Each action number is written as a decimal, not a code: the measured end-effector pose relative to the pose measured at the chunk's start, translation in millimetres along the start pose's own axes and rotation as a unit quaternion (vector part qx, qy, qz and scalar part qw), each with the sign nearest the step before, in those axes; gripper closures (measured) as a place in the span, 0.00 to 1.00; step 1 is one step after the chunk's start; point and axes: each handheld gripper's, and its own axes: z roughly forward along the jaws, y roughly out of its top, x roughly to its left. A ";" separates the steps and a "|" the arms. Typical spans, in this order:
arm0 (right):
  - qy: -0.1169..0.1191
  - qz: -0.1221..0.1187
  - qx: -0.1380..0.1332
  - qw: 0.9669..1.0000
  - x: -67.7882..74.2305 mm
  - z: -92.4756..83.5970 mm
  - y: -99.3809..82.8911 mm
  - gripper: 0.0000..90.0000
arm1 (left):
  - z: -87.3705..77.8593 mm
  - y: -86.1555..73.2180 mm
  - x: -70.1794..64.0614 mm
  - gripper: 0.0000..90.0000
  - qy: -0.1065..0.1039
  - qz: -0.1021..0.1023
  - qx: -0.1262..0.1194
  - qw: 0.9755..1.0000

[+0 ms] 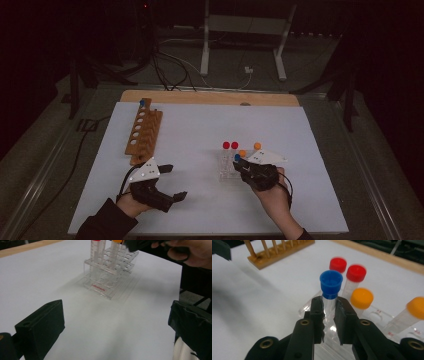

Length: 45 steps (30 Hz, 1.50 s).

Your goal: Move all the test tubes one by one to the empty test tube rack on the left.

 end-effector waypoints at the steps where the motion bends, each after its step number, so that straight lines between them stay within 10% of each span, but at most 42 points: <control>1: -0.001 -0.003 -0.005 1.000 0.4 -2.7 1.1 0.86 | -0.3 0.2 0.1 0.02 0.000 0.001 -0.001 1.000; 12: 0.028 -0.019 -0.036 0.999 15.8 -25.0 11.7 0.86 | -4.3 6.7 -3.4 0.02 -0.008 0.000 -0.013 1.000; 36: 0.115 -0.049 0.014 0.992 57.3 -2.3 -2.5 0.86 | 8.6 27.5 -28.4 0.05 -0.033 0.004 -0.045 0.998; 45: 0.137 -0.056 0.030 0.989 67.9 4.5 -6.4 0.86 | 19.6 28.4 -32.7 0.20 -0.041 0.004 -0.050 0.998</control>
